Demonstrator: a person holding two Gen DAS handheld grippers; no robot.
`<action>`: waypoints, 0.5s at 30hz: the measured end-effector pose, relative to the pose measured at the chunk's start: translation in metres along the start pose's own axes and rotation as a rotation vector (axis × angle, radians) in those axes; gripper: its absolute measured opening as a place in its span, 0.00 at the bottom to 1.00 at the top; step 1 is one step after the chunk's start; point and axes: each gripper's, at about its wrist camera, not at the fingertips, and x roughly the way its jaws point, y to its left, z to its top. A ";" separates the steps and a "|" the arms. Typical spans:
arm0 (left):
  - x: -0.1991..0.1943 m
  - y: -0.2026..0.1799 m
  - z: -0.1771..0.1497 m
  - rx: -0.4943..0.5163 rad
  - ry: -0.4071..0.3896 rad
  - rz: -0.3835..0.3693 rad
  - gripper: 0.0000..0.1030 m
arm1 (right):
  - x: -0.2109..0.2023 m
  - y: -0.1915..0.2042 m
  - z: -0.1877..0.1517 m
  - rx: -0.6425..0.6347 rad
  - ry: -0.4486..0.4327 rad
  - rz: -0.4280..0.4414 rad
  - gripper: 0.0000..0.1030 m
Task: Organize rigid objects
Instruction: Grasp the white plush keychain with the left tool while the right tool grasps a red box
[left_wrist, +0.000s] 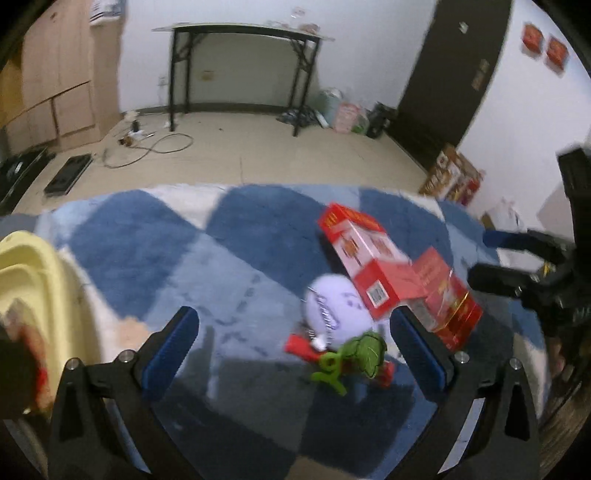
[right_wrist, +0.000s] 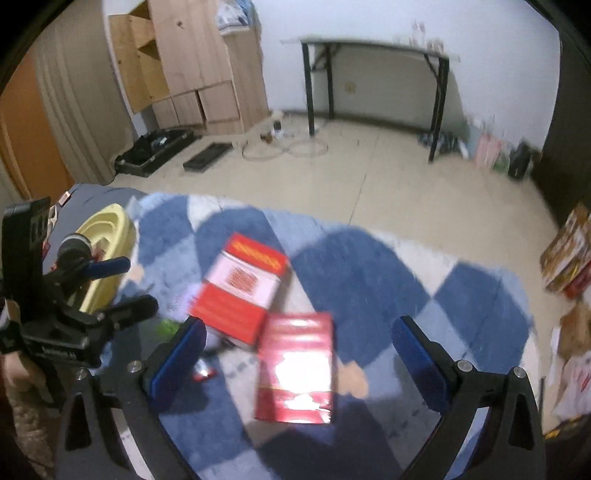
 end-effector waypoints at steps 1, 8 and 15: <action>0.006 -0.004 -0.002 0.025 0.013 0.008 1.00 | 0.004 -0.005 0.002 0.006 0.016 -0.003 1.00; 0.028 -0.022 -0.008 0.083 -0.003 0.035 1.00 | 0.026 -0.007 0.000 -0.044 0.116 0.019 1.00; 0.033 -0.021 -0.013 0.084 -0.044 0.039 0.98 | 0.046 0.002 -0.007 -0.099 0.187 0.000 1.00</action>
